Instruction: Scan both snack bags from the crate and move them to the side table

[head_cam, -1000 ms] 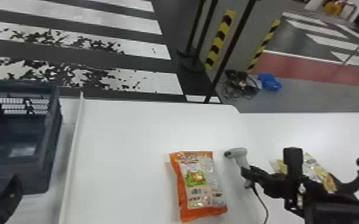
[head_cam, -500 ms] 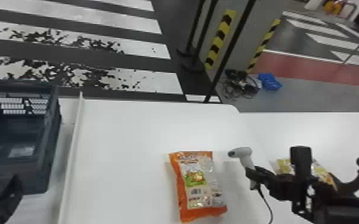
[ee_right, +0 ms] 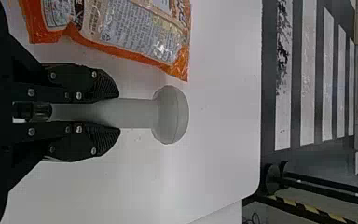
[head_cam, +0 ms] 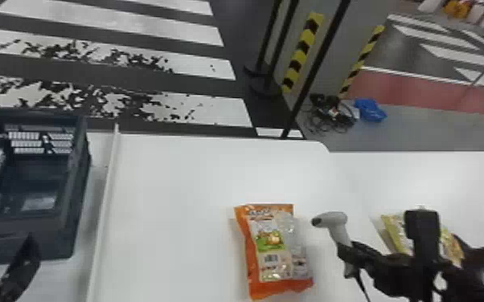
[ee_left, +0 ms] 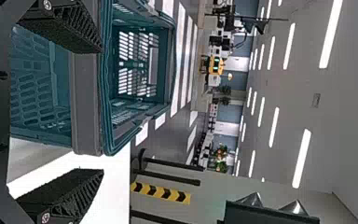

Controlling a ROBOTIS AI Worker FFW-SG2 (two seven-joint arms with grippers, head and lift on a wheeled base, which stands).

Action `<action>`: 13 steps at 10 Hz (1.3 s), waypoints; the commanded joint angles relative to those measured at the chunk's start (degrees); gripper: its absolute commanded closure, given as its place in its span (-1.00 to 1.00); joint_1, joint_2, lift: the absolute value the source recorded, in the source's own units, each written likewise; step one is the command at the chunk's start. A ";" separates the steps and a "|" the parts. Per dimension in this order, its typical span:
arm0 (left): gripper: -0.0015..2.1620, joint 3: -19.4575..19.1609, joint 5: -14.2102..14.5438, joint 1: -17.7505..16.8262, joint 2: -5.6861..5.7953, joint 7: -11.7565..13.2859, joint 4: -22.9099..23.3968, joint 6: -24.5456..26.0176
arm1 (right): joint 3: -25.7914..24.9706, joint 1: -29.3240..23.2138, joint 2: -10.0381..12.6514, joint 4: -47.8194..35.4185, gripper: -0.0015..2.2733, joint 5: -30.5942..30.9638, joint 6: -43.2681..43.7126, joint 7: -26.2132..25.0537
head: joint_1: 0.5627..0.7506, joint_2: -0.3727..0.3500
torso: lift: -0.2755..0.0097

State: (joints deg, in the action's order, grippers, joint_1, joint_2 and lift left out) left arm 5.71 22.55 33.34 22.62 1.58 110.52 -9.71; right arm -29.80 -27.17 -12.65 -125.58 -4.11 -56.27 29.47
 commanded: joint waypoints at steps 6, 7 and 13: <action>-0.92 0.26 0.30 -0.29 0.15 0.00 -0.57 -0.18 | 3.79 -5.53 3.07 -20.05 0.98 3.76 -22.44 -2.58 | 0.41 -0.70 | 0.24; -0.92 0.26 0.30 -0.29 0.15 0.00 -0.57 -0.18 | 3.70 -5.79 3.16 -21.99 0.98 3.84 -24.02 -2.75 | 0.41 -0.69 | 0.24; -0.92 0.53 0.30 -0.38 -0.03 0.00 -0.83 -0.35 | 7.92 -6.58 3.86 -31.66 0.98 4.11 -33.81 -2.75 | 0.41 -0.56 | 0.24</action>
State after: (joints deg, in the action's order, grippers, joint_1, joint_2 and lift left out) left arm 6.22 22.85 32.89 22.59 1.58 109.68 -10.00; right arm -22.55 -33.74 -8.85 -156.56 -0.07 -89.74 26.72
